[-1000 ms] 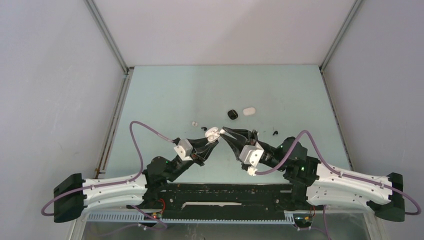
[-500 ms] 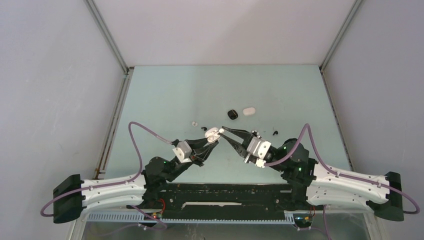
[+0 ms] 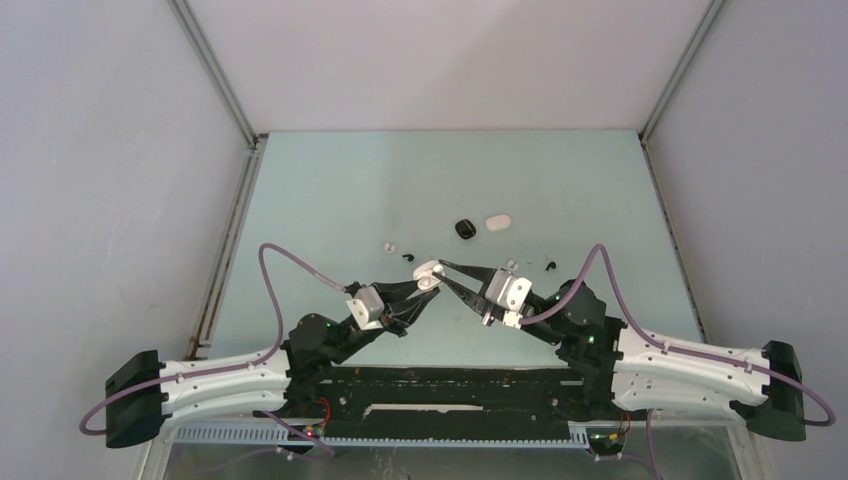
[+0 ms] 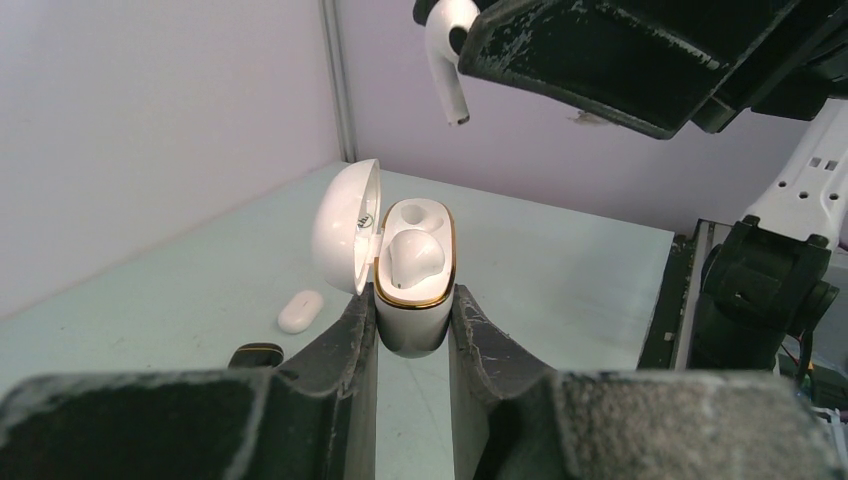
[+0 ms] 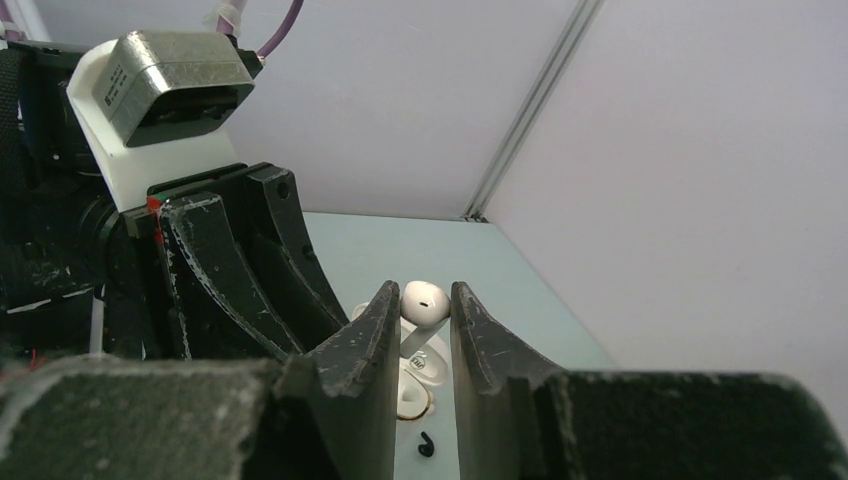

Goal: Insert the wireless bluetooth earbuds into the charging case
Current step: Insert the right earbud into the right side groove of the charging case.

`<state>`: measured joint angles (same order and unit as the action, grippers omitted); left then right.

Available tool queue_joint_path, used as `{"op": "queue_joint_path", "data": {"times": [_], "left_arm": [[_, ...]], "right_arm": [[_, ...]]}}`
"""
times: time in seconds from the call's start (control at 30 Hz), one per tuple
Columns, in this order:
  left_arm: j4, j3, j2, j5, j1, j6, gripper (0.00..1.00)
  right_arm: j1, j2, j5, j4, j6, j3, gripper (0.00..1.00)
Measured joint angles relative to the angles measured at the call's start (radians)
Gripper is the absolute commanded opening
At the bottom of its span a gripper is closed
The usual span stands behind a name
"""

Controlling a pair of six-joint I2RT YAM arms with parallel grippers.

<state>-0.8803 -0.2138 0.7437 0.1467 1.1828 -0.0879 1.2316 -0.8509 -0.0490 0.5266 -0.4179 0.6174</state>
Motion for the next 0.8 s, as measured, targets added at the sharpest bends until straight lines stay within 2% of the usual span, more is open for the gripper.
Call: {"op": "queue_joint_path", "data": {"times": [0.8], "left_arm": [[0.023,0.0,-0.026,-0.005,0.0,0.0,0.0]], "right_arm": [[-0.015,-0.026,0.011,0.008,-0.024,-0.041,0.0]]}}
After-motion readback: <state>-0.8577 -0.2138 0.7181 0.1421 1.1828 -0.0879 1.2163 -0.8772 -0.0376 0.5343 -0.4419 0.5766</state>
